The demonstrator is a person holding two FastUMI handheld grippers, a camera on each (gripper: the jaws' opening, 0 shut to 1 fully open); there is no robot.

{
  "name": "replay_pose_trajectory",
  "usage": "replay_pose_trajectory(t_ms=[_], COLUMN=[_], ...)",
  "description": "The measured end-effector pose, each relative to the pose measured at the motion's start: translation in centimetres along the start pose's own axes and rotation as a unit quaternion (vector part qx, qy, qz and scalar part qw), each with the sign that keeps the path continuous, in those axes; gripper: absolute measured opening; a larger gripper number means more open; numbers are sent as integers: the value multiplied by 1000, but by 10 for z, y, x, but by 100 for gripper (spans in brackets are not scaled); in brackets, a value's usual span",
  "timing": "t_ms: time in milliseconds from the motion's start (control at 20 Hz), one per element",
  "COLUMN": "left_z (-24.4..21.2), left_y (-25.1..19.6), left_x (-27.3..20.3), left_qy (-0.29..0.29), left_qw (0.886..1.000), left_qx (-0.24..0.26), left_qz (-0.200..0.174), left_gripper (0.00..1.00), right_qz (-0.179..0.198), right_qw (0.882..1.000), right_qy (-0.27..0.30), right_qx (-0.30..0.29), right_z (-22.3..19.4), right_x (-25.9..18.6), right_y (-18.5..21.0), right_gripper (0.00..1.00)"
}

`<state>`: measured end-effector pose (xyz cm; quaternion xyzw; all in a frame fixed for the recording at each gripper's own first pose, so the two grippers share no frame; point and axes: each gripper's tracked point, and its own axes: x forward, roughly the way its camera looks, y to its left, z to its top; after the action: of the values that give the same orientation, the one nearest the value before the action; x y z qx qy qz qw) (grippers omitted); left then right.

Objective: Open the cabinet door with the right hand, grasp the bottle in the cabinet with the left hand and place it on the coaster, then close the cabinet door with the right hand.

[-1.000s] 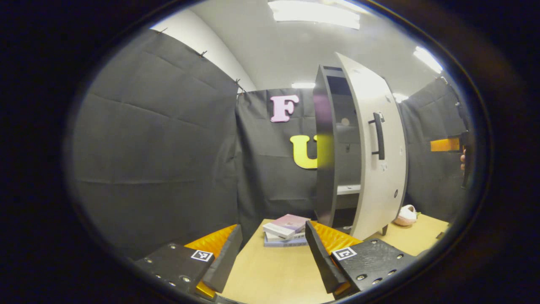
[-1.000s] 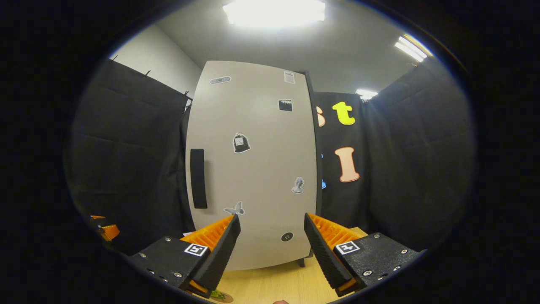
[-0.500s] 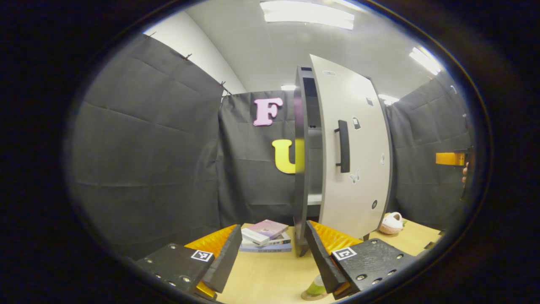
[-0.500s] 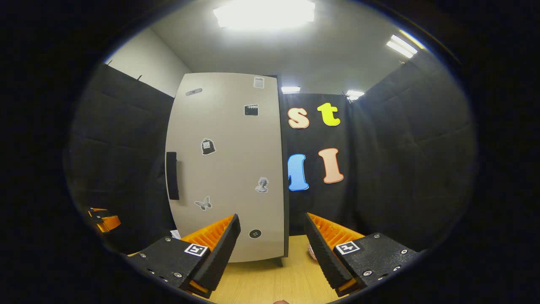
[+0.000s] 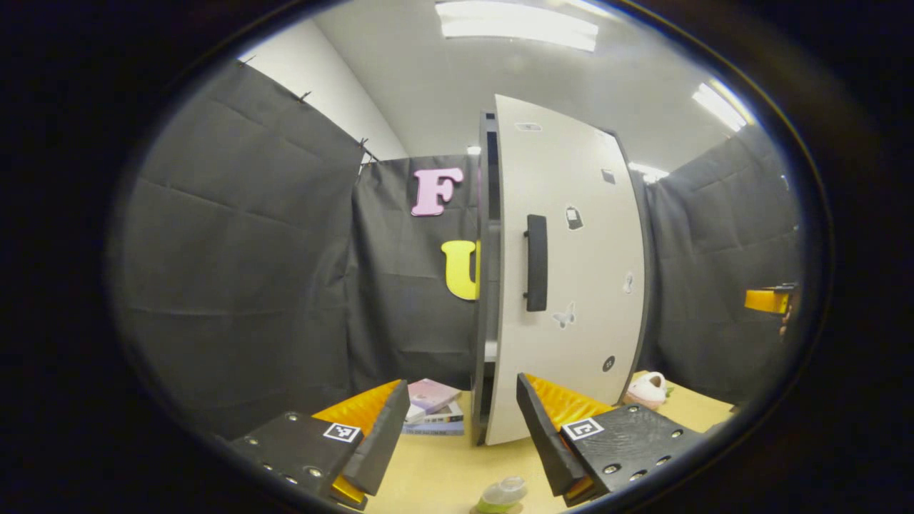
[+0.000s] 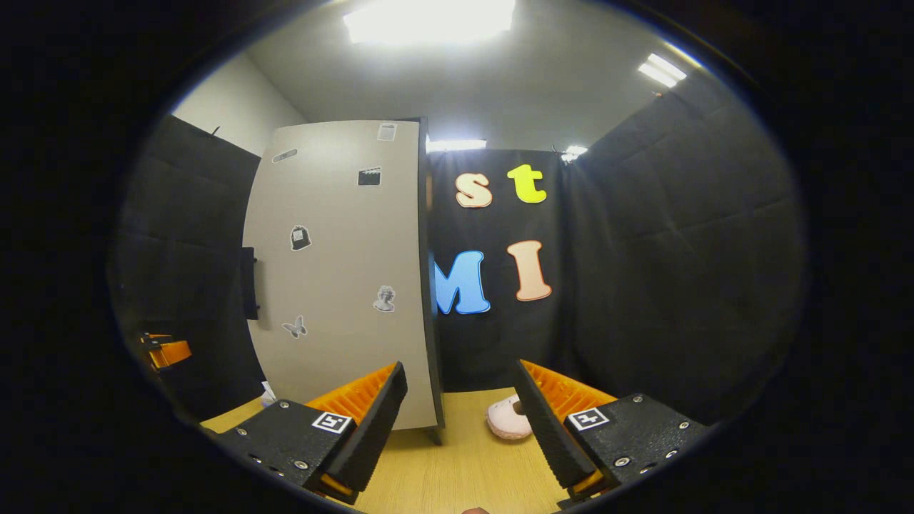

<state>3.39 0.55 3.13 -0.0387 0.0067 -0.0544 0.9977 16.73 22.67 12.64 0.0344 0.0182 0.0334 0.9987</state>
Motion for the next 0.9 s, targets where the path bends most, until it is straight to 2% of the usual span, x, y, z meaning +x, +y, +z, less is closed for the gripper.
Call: replay_pose_trajectory(t_ms=[500,900], left_z=[14,17], left_y=[-17,-9], left_x=[2,-7], left_qy=[-8,-10], left_qw=[1000,1000], left_qx=[13,21], left_qz=[-4,4], left_gripper=[91,91], right_qz=[-9,-6], right_qw=[1000,1000], right_qy=[4,1], right_qx=[13,12], right_z=[-5,-5], right_x=[2,1], right_y=[-7,-6], right_gripper=[94,94])
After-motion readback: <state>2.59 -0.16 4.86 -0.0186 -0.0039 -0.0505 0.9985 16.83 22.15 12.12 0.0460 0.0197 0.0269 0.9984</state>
